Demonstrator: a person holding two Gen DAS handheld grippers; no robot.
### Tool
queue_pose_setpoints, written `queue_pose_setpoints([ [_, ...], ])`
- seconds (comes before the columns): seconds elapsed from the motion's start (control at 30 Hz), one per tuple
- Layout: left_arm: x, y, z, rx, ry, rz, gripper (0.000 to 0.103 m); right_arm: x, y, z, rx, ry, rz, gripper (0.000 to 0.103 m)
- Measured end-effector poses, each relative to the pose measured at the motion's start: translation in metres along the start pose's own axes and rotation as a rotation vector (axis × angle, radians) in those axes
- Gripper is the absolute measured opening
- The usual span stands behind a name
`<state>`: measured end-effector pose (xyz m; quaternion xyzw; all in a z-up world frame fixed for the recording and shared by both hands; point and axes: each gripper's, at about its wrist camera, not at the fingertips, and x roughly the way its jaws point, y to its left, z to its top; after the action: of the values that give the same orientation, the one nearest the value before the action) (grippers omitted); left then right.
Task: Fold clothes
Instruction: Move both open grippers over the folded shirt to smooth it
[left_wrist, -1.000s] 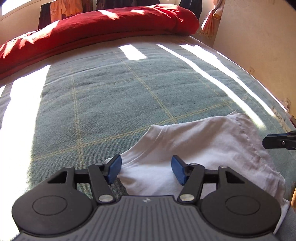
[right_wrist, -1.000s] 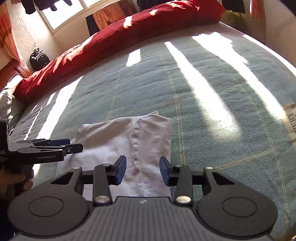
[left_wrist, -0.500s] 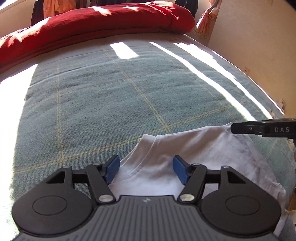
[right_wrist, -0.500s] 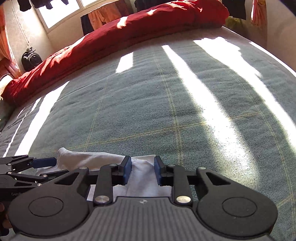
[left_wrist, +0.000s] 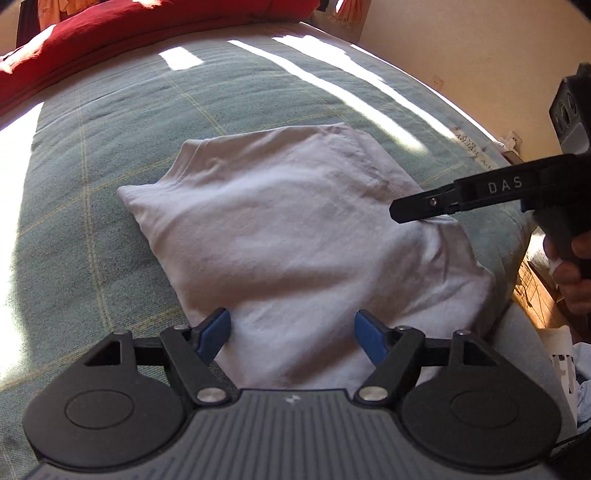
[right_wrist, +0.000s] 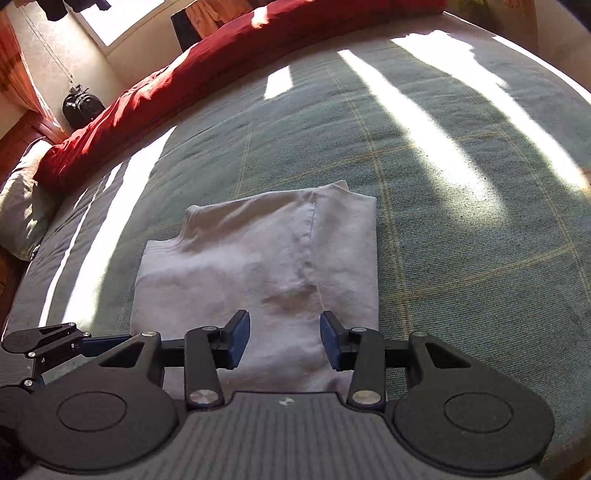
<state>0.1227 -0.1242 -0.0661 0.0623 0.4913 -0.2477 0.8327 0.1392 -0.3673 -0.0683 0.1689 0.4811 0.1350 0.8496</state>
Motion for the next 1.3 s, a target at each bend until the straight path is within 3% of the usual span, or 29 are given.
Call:
queue_pose_setpoints([
  [0.17,-0.023,-0.015,-0.007,0.017,-0.004,0.009,0.075,-0.014,-0.001,-0.020,0.027,0.007,-0.030,0.048],
  [0.3,-0.037,-0.042,-0.017,0.101,-0.029,0.026,0.082,-0.027,0.008,-0.023,0.013,-0.016,-0.056,0.058],
  [0.5,-0.025,-0.063,-0.041,0.111,0.045,-0.007,0.082,-0.037,0.012,-0.024,0.012,-0.029,-0.054,0.061],
  [0.73,-0.016,-0.052,-0.057,0.038,0.113,-0.045,0.083,-0.045,0.011,-0.028,0.023,-0.041,-0.053,0.064],
  [0.93,-0.041,-0.039,-0.031,0.044,0.017,0.002,0.083,-0.049,0.007,-0.026,0.030,-0.064,-0.033,0.065],
  [1.1,-0.038,-0.020,0.001,-0.013,-0.050,0.004,0.083,-0.040,0.000,-0.017,0.088,-0.077,0.044,0.065],
  [1.3,-0.002,-0.010,0.008,-0.079,-0.014,-0.055,0.083,-0.016,-0.014,-0.016,0.152,-0.031,0.071,0.065],
])
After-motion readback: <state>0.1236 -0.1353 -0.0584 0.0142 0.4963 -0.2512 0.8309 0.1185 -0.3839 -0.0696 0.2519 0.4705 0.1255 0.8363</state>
